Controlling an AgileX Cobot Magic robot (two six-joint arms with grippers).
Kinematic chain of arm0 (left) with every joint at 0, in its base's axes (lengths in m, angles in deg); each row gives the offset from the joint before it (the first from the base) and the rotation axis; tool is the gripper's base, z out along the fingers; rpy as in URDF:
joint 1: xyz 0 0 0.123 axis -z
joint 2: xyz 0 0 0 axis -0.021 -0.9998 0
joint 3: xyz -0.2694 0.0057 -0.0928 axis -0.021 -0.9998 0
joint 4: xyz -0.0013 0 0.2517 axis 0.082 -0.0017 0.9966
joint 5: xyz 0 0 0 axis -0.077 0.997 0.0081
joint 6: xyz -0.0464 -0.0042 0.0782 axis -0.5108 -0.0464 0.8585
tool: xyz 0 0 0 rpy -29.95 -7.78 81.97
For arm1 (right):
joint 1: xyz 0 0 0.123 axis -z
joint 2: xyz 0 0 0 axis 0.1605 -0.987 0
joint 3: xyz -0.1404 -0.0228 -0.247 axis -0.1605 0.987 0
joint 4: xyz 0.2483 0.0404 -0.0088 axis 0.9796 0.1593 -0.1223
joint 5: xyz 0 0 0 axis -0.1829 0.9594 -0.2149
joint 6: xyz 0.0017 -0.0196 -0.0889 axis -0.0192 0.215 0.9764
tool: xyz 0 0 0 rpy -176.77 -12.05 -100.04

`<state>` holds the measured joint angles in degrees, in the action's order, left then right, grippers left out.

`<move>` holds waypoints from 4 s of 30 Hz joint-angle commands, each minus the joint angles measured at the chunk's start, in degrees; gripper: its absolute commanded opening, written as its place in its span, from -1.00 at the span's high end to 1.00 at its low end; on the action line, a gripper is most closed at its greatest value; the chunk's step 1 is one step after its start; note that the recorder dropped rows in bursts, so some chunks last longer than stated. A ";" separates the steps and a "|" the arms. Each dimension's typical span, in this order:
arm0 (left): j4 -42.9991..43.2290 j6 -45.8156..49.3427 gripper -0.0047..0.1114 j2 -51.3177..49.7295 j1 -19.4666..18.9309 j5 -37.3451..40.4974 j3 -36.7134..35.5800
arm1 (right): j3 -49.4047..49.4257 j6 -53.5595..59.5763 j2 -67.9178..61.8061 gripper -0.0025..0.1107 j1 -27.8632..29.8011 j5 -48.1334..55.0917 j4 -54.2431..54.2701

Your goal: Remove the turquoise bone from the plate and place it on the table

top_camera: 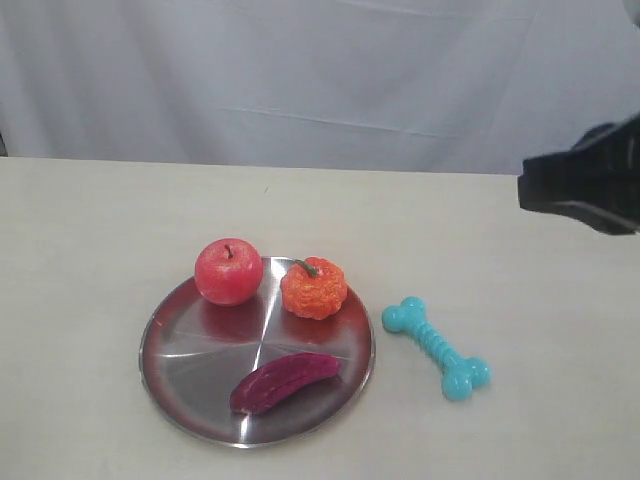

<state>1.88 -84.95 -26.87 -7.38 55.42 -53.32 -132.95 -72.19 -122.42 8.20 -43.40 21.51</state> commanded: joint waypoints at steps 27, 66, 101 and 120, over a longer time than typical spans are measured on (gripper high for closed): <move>0.02 -0.04 0.92 0.07 0.39 -0.17 -0.19 | 12.18 0.52 14.36 0.96 0.06 -1.30 2.20; 0.02 -0.04 0.92 0.07 0.39 -0.17 -0.19 | 53.08 4.28 49.20 0.96 17.53 -34.14 -8.07; 0.02 -0.04 0.92 0.07 0.39 -0.17 -0.19 | 53.08 3.26 54.56 0.96 18.67 -20.70 -8.65; 0.02 -0.04 0.92 0.07 0.39 -0.17 -0.19 | 53.08 3.26 54.56 0.96 18.56 -20.81 -8.65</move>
<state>1.88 -84.95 -26.87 -7.38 55.42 -53.32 -80.01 -68.84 -68.17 26.61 -63.99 13.23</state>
